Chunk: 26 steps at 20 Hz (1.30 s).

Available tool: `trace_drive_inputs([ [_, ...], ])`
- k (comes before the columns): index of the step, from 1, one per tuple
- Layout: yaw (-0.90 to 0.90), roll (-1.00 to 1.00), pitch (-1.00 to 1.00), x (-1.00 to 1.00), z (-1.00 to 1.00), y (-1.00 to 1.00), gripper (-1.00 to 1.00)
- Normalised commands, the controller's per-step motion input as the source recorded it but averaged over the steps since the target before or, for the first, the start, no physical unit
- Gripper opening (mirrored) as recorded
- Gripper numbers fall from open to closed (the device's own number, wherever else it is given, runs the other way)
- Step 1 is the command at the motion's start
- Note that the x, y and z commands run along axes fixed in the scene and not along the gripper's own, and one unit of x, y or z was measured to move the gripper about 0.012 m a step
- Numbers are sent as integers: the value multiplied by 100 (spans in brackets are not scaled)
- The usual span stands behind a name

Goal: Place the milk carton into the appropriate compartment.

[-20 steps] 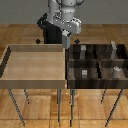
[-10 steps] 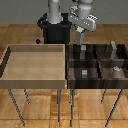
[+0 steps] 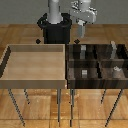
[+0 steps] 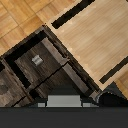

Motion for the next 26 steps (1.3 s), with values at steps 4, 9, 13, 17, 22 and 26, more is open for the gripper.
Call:
trace_drive_inputs([
  [4,0,0,0,0,0,50,-100],
  [9,0,0,0,0,-60,0,-100],
  [13,0,0,0,0,-100,0,-100],
  [17,0,0,0,0,-100,0,-100],
  [22,0,0,0,0,-100,0,-100],
  [26,0,0,0,0,-25,0,100],
])
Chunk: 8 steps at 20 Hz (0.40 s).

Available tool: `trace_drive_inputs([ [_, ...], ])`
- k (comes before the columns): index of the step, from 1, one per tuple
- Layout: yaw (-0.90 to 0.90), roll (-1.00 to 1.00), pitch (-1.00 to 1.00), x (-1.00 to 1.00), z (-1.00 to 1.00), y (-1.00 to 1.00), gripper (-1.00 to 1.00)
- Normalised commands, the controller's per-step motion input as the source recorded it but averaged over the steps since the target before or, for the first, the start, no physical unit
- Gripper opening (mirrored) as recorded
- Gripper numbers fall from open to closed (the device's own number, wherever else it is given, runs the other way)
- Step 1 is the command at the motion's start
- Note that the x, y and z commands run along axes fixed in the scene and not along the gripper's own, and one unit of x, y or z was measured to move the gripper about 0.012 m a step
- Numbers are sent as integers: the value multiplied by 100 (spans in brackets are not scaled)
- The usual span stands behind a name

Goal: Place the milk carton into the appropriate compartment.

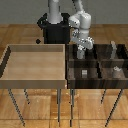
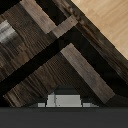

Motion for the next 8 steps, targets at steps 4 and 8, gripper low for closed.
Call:
trace_drive_inputs([
  [4,0,0,0,0,0,0,100],
  [8,0,0,0,0,0,0,100],
])
